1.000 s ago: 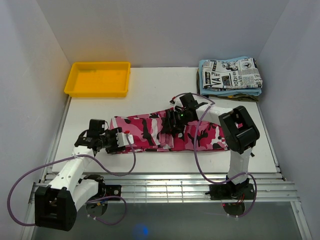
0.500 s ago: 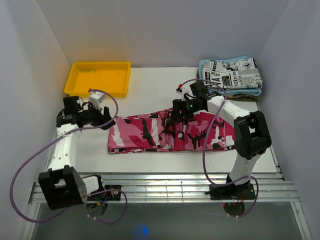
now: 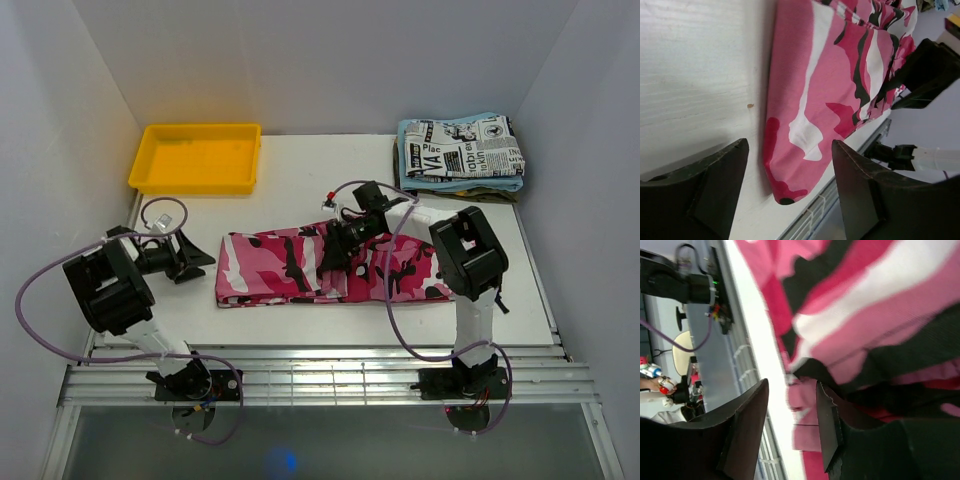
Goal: Fold and stack the trousers
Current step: Fold the trousers
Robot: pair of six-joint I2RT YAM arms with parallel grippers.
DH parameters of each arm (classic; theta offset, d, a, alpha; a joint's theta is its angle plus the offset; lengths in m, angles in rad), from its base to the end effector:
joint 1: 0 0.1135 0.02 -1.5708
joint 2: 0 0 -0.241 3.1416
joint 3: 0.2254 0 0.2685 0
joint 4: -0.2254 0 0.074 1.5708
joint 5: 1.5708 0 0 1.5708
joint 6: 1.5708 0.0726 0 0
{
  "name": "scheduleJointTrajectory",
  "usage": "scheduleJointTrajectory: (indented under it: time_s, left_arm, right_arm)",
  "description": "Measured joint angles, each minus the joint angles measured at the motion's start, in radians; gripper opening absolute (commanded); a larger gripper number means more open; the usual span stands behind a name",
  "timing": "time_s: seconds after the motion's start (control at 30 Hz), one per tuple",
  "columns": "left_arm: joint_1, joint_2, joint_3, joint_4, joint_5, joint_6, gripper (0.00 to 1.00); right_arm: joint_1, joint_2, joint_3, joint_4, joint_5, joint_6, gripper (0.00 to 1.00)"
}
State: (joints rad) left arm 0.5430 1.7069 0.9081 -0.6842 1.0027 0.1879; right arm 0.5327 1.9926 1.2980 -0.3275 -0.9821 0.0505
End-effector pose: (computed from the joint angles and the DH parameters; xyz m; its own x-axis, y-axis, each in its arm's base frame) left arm 0.2783 0.0965 0.0940 -0.8780 -0.4125 -0.2430 -0.0516 0.5862 -0.8085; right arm 0.3292 0.2642 0.1144 -0.7672 -0.4197 -0.4851 -0.6177 0.2796 0.7350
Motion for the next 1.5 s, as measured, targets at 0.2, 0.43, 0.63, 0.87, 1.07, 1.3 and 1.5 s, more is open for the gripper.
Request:
scheduleJointTrajectory:
  time_s: [0.2, 0.43, 0.63, 0.87, 1.07, 1.3, 1.5]
  left_arm:
    - [0.002, 0.195, 0.029, -0.021, 0.05, -0.046, 0.65]
    - [-0.022, 0.316, 0.105, -0.089, 0.121, -0.048, 0.59]
    - [-0.109, 0.347, 0.116, -0.065, 0.107, -0.068, 0.37]
    - [-0.09, 0.323, 0.094, -0.017, 0.051, -0.122, 0.08]
    - [-0.01, 0.28, 0.096, -0.011, 0.0, -0.126, 0.08]
    - [-0.004, 0.237, 0.108, -0.04, -0.033, -0.049, 0.0]
    - [-0.006, 0.104, 0.173, -0.084, -0.026, -0.015, 0.0]
  right_arm:
    - [-0.005, 0.081, -0.043, -0.025, 0.042, -0.064, 0.43]
    - [-0.005, 0.091, -0.035, -0.03, 0.05, -0.08, 0.38]
    - [-0.008, 0.13, 0.011, -0.068, 0.032, -0.077, 0.34]
    - [-0.017, 0.072, 0.013, -0.063, 0.088, -0.122, 0.34]
    - [-0.052, -0.047, -0.017, -0.058, 0.111, -0.167, 0.34]
    - [-0.056, -0.053, -0.039, -0.072, 0.159, -0.183, 0.34]
    - [-0.055, -0.047, -0.037, -0.022, 0.171, -0.11, 0.3]
